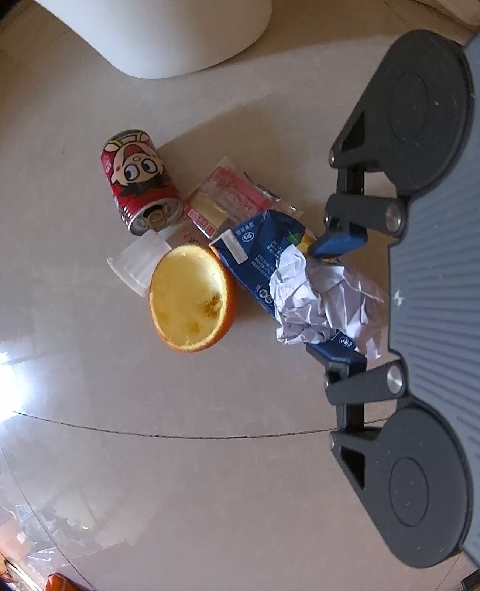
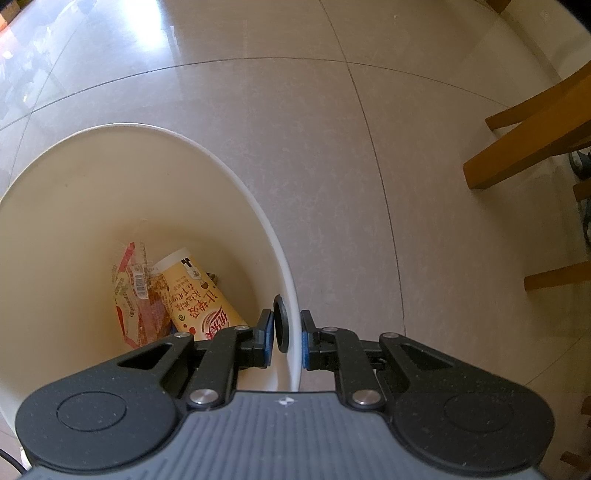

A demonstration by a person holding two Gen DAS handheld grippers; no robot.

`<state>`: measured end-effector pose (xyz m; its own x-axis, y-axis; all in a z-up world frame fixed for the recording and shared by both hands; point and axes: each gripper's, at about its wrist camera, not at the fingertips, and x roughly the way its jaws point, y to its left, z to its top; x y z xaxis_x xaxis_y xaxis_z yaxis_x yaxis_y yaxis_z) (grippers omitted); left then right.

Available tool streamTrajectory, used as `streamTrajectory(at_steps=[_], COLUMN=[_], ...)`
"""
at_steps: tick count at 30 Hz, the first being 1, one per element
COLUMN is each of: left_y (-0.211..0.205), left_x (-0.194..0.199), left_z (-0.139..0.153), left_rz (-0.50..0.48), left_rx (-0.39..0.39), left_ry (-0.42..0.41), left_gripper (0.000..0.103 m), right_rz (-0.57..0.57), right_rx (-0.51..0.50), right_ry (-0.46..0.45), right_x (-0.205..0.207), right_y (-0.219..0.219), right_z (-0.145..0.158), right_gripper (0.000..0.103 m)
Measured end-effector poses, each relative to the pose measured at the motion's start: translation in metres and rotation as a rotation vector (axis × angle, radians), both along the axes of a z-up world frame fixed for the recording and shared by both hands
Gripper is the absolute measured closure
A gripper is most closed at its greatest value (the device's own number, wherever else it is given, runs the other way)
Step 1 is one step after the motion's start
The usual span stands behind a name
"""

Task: Collect trash
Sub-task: 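Move the left gripper to the crumpled white paper and grasp it, then carry the crumpled paper over the bin and open the left gripper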

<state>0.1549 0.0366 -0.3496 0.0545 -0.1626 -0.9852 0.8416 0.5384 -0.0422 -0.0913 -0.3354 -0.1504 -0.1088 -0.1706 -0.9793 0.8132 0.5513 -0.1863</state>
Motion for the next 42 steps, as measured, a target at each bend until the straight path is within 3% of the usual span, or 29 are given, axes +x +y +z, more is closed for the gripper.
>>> streamTrajectory(at_steps=[8, 16, 21, 26, 34, 37, 38, 40, 42], left_y=[-0.004, -0.028, -0.061, -0.105, -0.173, -0.191, -0.194, -0.199, -0.201], left_x=[0.000, -0.005, -0.011, -0.023, -0.063, -0.078, -0.081, -0.086, -0.089], left_z=[0.025, 0.098, 0.160, 0.225, 0.286, 0.294, 0.294, 0.294, 0.293], left_rz=[0.000, -0.086, -0.147, -0.207, -0.332, -0.359, -0.362, -0.354, -0.350], left_rx=[0.028, 0.029, -0.034, -0.146, -0.291, -0.322, -0.333, -0.352, -0.361], left_ry=[-0.005, 0.008, 0.001, 0.002, 0.061, 0.091, 0.113, 0.144, 0.144], left_gripper=[0.060, 0.060, 0.060, 0.060, 0.058, 0.053, 0.040, 0.025, 0.024], right_rz=[-0.005, -0.027, -0.007, 0.011, 0.027, 0.037, 0.038, 0.043, 0.046], right_rx=[-0.001, 0.012, 0.014, 0.020, 0.034, 0.035, 0.035, 0.035, 0.035], right_ry=[-0.005, -0.014, -0.013, -0.018, -0.024, -0.029, -0.032, -0.035, -0.038], right_x=[-0.002, -0.004, -0.004, -0.005, -0.005, -0.006, -0.007, -0.007, -0.008], right_y=[-0.001, -0.005, -0.004, -0.003, -0.005, -0.005, -0.005, -0.004, -0.004], right_z=[0.002, 0.002, 0.002, 0.002, 0.004, 0.004, 0.005, 0.005, 0.006], right_gripper=[0.086, 0.087, 0.087, 0.087, 0.088, 0.088, 0.088, 0.088, 0.088])
